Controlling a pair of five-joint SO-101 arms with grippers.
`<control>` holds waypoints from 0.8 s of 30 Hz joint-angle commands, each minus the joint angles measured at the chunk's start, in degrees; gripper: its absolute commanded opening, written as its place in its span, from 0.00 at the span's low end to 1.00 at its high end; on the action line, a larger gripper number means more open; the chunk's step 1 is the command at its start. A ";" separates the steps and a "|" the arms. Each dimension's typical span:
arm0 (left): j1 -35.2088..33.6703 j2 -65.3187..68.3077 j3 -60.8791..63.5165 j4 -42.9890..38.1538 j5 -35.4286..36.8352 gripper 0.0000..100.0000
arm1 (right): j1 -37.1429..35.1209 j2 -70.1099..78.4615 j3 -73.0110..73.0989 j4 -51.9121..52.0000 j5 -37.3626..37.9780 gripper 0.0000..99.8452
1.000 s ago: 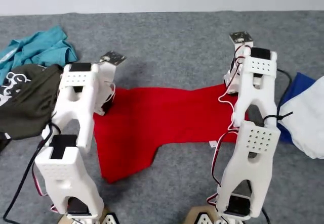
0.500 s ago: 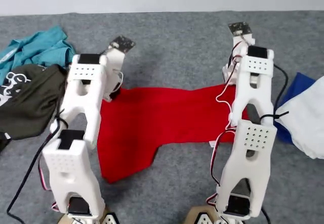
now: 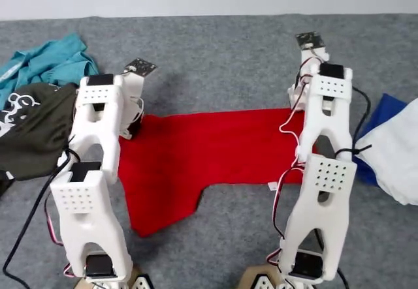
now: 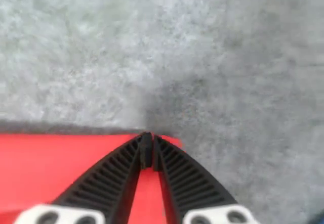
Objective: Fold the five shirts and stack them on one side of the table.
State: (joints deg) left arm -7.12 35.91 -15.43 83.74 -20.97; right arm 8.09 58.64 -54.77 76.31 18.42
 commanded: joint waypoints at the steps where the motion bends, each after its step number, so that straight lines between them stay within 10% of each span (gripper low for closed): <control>1: -0.44 -0.35 -4.53 3.96 -0.18 0.02 | 1.63 -0.57 -5.19 0.57 0.44 0.02; 13: 5.36 -0.44 -27.74 16.79 0.00 0.02 | -3.47 -0.66 -24.88 20.09 0.53 0.02; 24: 4.92 -4.66 -17.36 16.70 0.00 0.01 | -5.85 -5.49 -14.59 26.59 0.18 0.01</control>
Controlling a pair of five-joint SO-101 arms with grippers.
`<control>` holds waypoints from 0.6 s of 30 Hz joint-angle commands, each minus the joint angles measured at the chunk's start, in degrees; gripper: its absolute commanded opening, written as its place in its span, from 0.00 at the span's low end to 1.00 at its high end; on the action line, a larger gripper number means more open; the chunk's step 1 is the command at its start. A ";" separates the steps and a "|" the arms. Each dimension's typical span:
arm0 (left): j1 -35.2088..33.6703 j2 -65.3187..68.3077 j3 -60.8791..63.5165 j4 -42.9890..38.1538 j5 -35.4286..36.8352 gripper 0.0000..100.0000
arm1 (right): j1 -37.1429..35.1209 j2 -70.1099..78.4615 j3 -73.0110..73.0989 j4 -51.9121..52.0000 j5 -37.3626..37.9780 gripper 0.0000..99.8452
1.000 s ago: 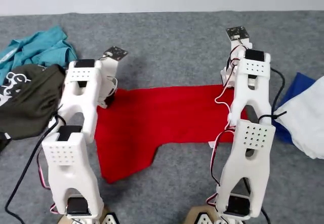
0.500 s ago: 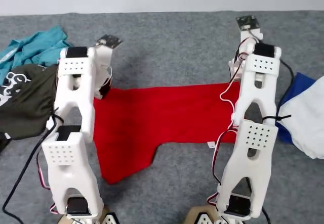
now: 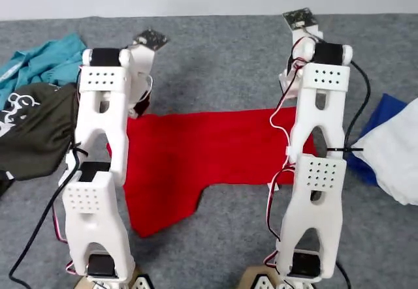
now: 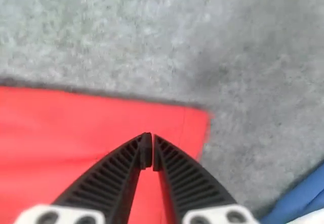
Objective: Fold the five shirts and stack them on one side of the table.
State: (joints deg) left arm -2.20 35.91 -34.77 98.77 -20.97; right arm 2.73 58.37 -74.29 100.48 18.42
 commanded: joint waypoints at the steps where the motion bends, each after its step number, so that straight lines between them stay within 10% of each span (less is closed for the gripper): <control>1: 0.00 -5.54 3.30 1.67 0.00 0.01 | -0.40 -6.90 8.35 2.42 0.09 0.01; 12: -2.11 -23.12 22.64 1.58 -0.35 0.00 | -3.47 -27.38 37.63 2.24 -0.88 0.01; 18: -17.14 -32.09 26.24 1.58 -0.26 0.00 | -12.00 -34.95 47.38 2.24 5.63 0.01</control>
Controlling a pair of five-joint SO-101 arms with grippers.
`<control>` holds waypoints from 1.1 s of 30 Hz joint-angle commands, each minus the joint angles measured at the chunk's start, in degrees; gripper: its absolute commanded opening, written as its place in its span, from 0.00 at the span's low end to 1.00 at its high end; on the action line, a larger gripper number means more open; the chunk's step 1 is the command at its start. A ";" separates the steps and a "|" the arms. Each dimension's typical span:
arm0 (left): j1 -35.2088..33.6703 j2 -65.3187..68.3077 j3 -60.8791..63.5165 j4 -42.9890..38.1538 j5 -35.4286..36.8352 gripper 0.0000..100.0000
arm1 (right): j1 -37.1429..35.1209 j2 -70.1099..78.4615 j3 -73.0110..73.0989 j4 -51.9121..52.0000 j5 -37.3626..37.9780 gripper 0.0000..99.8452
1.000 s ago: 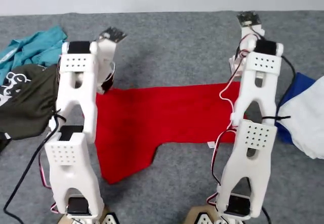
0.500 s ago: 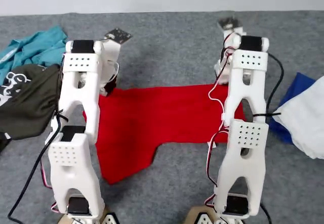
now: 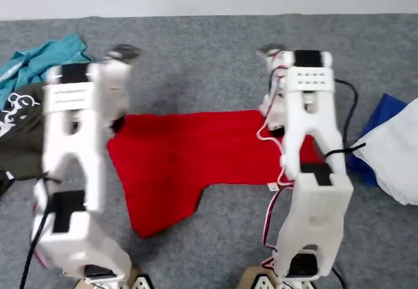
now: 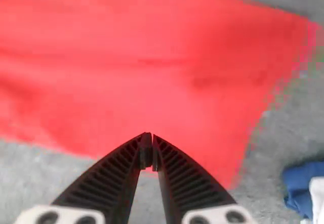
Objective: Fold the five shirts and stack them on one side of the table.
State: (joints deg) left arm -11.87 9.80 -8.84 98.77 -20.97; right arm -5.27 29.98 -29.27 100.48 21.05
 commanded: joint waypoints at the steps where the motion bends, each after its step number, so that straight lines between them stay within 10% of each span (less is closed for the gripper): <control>1: -10.73 -6.95 0.40 1.58 -0.44 0.00 | -5.85 -7.43 3.43 2.24 3.87 0.01; 14: -41.14 -2.20 0.04 -1.67 -4.92 0.00 | -37.14 -9.01 11.43 0.22 14.95 0.04; 21: -46.59 3.87 -0.04 -2.46 -6.33 0.00 | -47.16 -5.41 11.43 -0.40 17.49 0.27; 33: -53.01 5.01 -0.04 -5.98 -8.62 0.00 | -56.48 -1.45 12.40 -3.21 17.76 0.27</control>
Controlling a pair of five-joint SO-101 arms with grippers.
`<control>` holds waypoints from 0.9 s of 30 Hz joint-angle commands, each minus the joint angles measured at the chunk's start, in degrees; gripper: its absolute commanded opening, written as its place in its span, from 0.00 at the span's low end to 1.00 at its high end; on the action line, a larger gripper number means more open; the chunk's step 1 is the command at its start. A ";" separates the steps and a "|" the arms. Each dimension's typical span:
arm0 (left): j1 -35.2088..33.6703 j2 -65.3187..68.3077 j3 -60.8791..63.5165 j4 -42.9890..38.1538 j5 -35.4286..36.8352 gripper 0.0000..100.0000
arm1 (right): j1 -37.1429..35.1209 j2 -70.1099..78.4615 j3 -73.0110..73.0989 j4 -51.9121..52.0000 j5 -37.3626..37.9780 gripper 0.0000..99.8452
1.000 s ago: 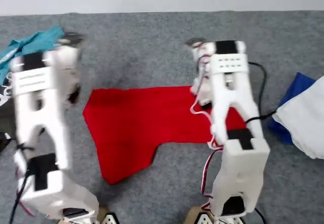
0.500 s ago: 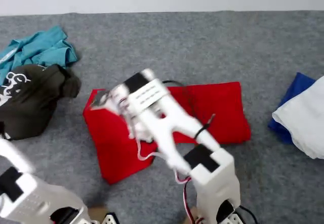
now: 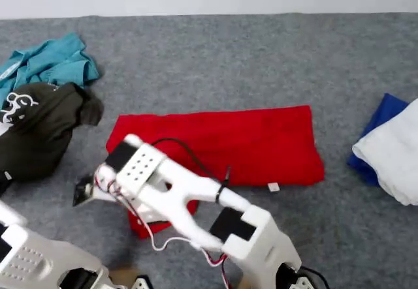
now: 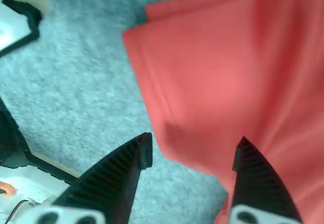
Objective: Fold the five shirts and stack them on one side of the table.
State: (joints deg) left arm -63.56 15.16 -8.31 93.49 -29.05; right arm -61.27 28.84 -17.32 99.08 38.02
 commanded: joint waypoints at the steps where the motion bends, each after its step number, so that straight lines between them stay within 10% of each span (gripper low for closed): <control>1: -1.85 -0.35 -0.57 -0.62 -0.53 0.00 | -0.40 -0.04 1.23 -2.59 1.85 0.27; 27: -4.92 -0.79 -0.31 0.79 -0.53 0.00 | 1.80 -10.42 26.29 -30.29 3.34 0.19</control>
State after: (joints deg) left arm -68.22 15.16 -8.31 93.49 -29.05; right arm -60.66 20.75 9.23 71.47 40.66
